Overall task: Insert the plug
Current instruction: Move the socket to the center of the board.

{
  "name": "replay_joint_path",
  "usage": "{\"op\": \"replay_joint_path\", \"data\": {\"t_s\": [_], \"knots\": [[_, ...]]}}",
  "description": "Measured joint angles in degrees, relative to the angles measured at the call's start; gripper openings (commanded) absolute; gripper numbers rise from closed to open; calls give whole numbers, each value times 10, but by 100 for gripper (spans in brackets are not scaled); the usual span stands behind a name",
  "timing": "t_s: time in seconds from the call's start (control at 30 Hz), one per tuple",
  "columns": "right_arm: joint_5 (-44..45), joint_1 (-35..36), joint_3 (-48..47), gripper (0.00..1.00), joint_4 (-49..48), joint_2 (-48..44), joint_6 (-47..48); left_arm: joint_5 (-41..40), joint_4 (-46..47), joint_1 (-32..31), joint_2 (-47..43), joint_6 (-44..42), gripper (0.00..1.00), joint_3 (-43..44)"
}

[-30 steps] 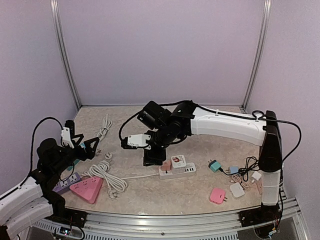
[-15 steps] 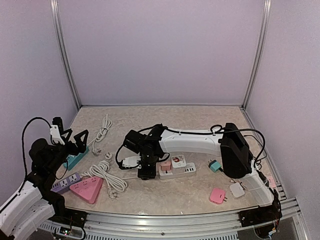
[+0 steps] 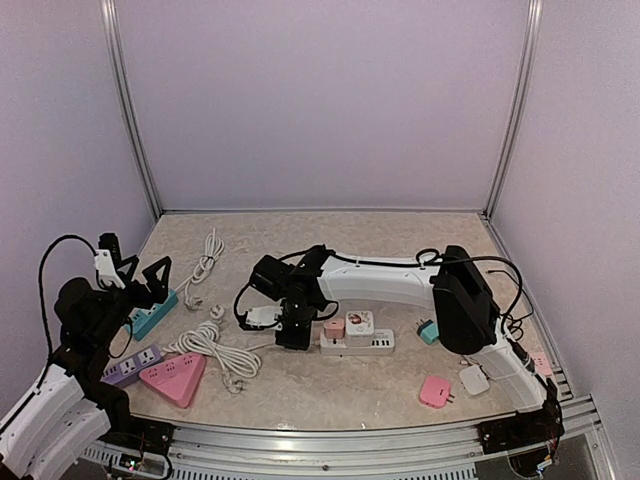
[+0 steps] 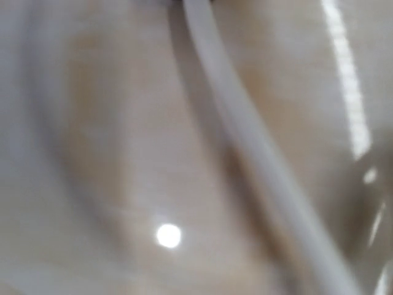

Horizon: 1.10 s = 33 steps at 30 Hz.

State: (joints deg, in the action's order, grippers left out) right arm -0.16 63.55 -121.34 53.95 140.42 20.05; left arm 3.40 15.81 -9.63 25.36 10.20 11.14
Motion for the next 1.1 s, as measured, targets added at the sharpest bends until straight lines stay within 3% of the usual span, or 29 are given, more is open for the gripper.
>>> {"op": "replay_joint_path", "data": {"t_s": [0.3,0.83,1.1], "knots": [[47,-105,2,0,-16,0,-50,1,0,6,0,0,99,0],[112,-406,-75,0,-100,61,-216,3,0,22,-7,-2,99,0],[87,-543,-88,0,-107,70,-337,5,0,32,-9,-2,99,0]]}}
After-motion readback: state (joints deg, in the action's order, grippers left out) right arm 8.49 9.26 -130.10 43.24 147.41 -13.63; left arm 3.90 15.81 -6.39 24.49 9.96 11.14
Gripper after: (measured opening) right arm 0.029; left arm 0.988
